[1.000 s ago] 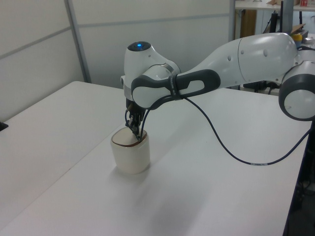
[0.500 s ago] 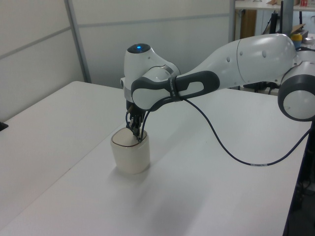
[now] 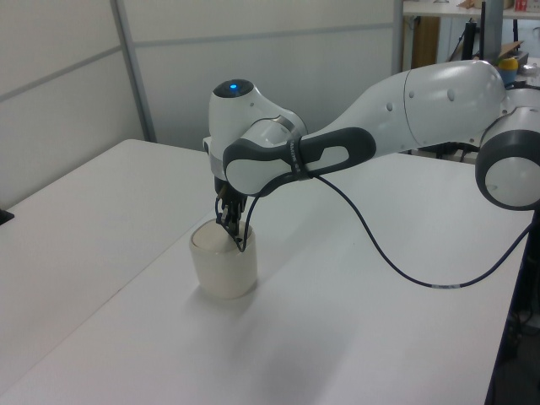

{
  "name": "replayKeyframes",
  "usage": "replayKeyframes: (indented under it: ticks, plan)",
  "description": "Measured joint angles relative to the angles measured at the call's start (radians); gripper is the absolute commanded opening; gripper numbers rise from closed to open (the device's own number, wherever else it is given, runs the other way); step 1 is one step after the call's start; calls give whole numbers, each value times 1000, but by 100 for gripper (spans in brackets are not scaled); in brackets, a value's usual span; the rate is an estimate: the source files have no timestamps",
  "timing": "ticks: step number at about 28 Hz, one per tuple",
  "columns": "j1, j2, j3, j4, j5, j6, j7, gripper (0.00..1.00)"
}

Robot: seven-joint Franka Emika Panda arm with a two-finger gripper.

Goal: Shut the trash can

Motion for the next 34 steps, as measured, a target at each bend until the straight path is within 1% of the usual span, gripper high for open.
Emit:
replayKeyframes:
  ticks: [9, 15, 17, 19, 24, 27, 29, 31, 34]
  plan:
    - [0, -1, 0, 3, 2, 0, 0, 0]
    - [-2, -20, -1, 10, 30, 0, 13, 0]
    - [-3, -41, -5, 11, 41, -1, 26, 7]
    - [-4, -59, -9, 13, 48, -25, 36, 10]
    - [-19, -108, -15, 45, 77, -189, 47, 25]
    - [-32, -135, -15, 62, 100, -275, 47, 37]
    - [-39, -159, -16, 69, 109, -327, 47, 67]
    - [-42, -178, -16, 72, 111, -367, 47, 100]
    - [-44, -201, -16, 73, 111, -433, 51, 100]
